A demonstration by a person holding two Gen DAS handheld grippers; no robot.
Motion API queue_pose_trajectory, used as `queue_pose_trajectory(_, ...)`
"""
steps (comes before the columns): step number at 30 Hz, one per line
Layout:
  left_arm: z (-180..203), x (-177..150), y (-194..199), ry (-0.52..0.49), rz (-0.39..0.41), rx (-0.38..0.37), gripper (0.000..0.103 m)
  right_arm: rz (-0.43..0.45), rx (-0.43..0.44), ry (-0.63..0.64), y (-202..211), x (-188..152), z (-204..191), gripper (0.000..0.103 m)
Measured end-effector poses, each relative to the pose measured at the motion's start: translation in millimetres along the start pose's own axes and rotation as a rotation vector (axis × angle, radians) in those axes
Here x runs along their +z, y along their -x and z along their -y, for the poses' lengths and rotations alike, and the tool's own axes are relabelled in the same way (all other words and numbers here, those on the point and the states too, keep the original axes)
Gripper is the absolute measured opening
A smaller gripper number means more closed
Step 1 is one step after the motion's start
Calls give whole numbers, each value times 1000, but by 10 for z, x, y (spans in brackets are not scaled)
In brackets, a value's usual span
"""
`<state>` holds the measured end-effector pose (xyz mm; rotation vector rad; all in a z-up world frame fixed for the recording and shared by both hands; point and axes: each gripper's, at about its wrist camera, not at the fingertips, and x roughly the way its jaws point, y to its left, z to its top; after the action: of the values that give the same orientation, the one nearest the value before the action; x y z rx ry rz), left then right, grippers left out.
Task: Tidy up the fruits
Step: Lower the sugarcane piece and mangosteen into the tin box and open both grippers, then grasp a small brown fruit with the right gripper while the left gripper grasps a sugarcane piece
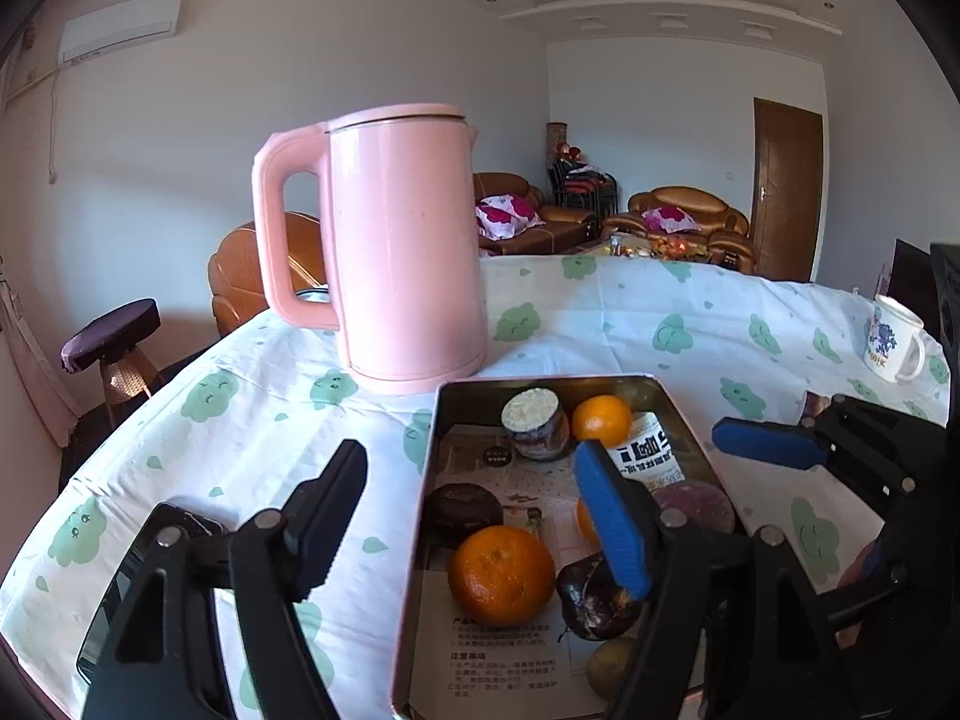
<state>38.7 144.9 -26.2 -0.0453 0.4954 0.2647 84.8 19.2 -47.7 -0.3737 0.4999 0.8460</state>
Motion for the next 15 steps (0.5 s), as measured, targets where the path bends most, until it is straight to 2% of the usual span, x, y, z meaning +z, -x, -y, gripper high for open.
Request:
queue_pose_trajectory(6,62,18,78,43,28,-19,85,37,-86,-54,297,-65,266,72)
queue_pose_trajectory(8,167,18,97,34,31,-46,85,19,-122,-85,385,-131,439,72)
queue_pose_trajectory(11,366,21,118,1,31,-89,85,-24,-223,-126,489,-276,750,72)
queue_pose_trajectory(15,653,27,102,-45,19,-141,85,-65,-277,-213,625,-458,1166,72)
